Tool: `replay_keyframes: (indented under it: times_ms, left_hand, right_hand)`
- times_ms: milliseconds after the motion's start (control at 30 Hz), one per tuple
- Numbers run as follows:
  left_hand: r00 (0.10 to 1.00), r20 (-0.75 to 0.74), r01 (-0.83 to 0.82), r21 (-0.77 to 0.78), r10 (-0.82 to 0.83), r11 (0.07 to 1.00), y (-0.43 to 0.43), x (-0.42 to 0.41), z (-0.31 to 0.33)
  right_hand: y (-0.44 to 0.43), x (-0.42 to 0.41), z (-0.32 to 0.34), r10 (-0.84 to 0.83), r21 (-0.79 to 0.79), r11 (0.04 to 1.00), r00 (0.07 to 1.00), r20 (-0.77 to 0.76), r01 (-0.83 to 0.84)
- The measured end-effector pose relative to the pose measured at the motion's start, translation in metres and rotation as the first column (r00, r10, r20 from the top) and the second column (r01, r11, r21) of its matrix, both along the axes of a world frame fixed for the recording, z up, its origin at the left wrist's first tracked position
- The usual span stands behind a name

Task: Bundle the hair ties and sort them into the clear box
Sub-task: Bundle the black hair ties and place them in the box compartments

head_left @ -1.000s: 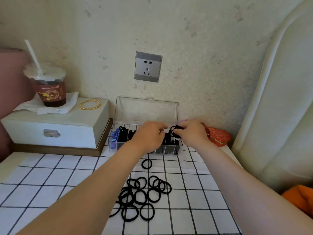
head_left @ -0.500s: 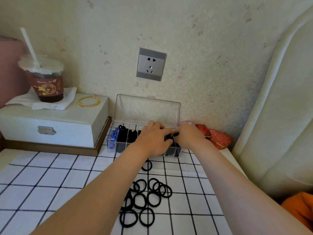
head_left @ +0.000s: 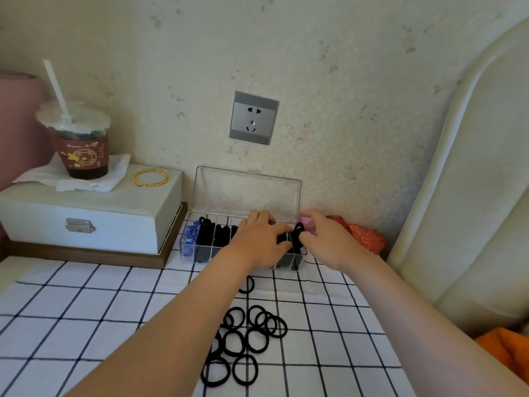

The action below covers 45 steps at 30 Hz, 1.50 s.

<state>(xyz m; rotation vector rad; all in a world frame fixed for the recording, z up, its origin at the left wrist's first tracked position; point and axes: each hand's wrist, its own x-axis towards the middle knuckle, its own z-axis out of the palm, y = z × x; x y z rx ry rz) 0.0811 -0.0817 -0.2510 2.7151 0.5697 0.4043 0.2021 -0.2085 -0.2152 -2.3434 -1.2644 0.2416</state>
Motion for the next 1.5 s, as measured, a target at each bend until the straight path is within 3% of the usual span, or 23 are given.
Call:
replay_keyframes:
  times_ms: [133, 267, 400, 600, 667, 767, 900, 1033, 1100, 1200, 1367, 1500]
  left_hand:
    - [1.000, 0.016, -0.001, -0.011, 0.002, 1.000, 0.001, 0.000, -0.001]
    - [1.000, 0.023, -0.011, -0.019, 0.011, 1.000, 0.001, 0.002, -0.002]
    - [0.999, 0.040, -0.004, -0.038, 0.005, 0.999, 0.002, 0.001, -0.003]
    - [0.997, 0.071, 0.028, -0.045, -0.025, 0.999, 0.003, 0.000, -0.005]
    - [0.997, 0.060, 0.040, -0.039, -0.037, 0.998, 0.003, 0.000, -0.005]
    - [0.998, 0.038, 0.045, -0.051, -0.043, 0.998, 0.003, -0.001, -0.003]
    - [0.999, 0.023, 0.040, -0.031, -0.040, 0.999, 0.001, -0.001, -0.001]
    - [0.999, 0.032, 0.030, -0.017, -0.029, 0.999, 0.000, -0.002, -0.001]
    - [0.999, 0.033, 0.021, -0.013, -0.021, 1.000, -0.002, -0.002, 0.000]
    - [1.000, 0.024, 0.015, -0.019, -0.014, 1.000, -0.004, -0.004, 0.001]
    - [0.996, 0.089, 0.011, 0.009, -0.011, 1.000, -0.012, -0.018, 0.008]
    - [0.985, 0.173, -0.003, 0.054, -0.007, 0.999, -0.023, -0.043, 0.012]
  right_hand:
    - [-0.014, -0.012, -0.008, 0.047, 0.014, 0.998, 0.935, 0.352, -0.056]
    - [-0.012, -0.013, -0.019, 0.137, -0.136, 0.987, 0.867, 0.478, -0.081]
    - [0.003, -0.016, -0.021, 0.109, -0.303, 0.953, 0.917, 0.385, 0.014]
    - [0.018, -0.014, -0.018, 0.076, -0.368, 0.929, 0.959, 0.272, 0.031]
    - [0.017, -0.011, -0.018, 0.084, -0.338, 0.941, 0.962, 0.260, 0.010]
    - [0.013, -0.010, -0.010, 0.052, -0.174, 0.985, 0.970, 0.237, -0.010]
    - [0.002, -0.005, -0.004, 0.030, -0.030, 0.999, 0.956, 0.293, -0.023]
    - [0.001, -0.005, -0.016, 0.122, -0.245, 0.968, 0.954, 0.272, -0.053]
    - [0.002, -0.008, -0.016, 0.121, -0.281, 0.959, 0.956, 0.269, -0.042]
    - [0.000, -0.009, -0.010, 0.092, -0.217, 0.976, 0.960, 0.266, -0.033]
    - [-0.012, -0.019, -0.001, 0.020, 0.077, 0.996, 0.980, 0.197, -0.036]
    - [-0.021, -0.046, 0.003, 0.095, 0.113, 0.988, 0.988, 0.120, -0.109]
